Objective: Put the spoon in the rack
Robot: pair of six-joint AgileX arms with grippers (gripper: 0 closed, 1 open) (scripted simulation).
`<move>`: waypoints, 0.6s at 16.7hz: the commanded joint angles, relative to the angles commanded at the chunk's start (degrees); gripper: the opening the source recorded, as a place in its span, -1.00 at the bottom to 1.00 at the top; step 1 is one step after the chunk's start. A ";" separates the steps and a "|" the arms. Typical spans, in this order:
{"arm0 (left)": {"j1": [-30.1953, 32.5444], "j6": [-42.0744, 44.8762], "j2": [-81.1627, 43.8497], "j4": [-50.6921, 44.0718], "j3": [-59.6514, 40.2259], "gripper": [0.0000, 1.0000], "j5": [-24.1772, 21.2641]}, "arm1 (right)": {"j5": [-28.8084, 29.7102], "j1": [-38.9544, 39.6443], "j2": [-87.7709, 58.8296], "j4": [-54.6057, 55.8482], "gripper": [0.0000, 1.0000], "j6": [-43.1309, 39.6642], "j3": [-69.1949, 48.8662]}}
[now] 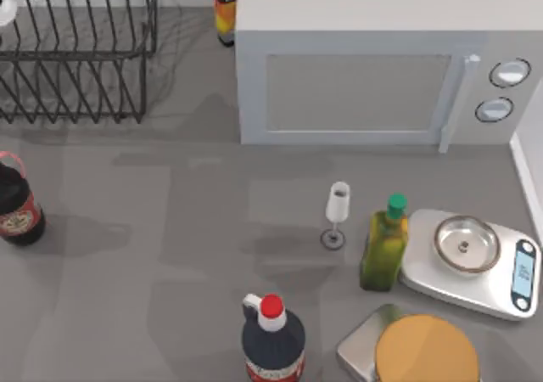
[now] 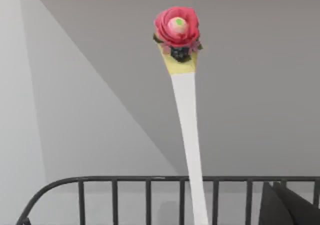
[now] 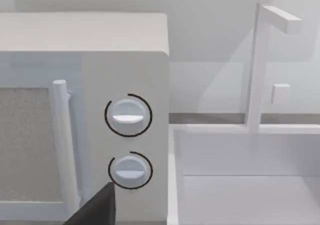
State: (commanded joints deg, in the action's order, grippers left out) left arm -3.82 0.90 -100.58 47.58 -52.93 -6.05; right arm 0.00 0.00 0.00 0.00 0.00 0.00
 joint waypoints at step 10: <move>0.00 0.00 0.00 0.00 0.00 0.06 0.00 | 0.00 0.00 0.00 0.00 1.00 0.00 0.00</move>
State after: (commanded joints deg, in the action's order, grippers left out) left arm -3.82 0.90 -100.58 47.58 -52.93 -6.05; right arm 0.00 0.00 0.00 0.00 0.00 0.00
